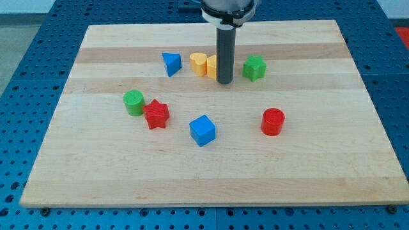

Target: Move the red circle to the center

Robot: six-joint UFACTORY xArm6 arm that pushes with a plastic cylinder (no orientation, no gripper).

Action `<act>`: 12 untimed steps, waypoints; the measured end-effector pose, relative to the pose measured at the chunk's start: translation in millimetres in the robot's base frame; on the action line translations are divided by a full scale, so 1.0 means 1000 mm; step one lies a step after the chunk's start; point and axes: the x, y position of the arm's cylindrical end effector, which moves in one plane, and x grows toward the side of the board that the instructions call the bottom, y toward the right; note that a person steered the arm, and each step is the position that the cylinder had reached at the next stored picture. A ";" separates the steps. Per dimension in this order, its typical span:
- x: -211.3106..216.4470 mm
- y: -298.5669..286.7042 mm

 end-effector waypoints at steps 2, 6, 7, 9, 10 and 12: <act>-0.008 -0.001; 0.074 0.158; 0.110 0.164; 0.126 0.159; 0.128 0.135; 0.119 0.078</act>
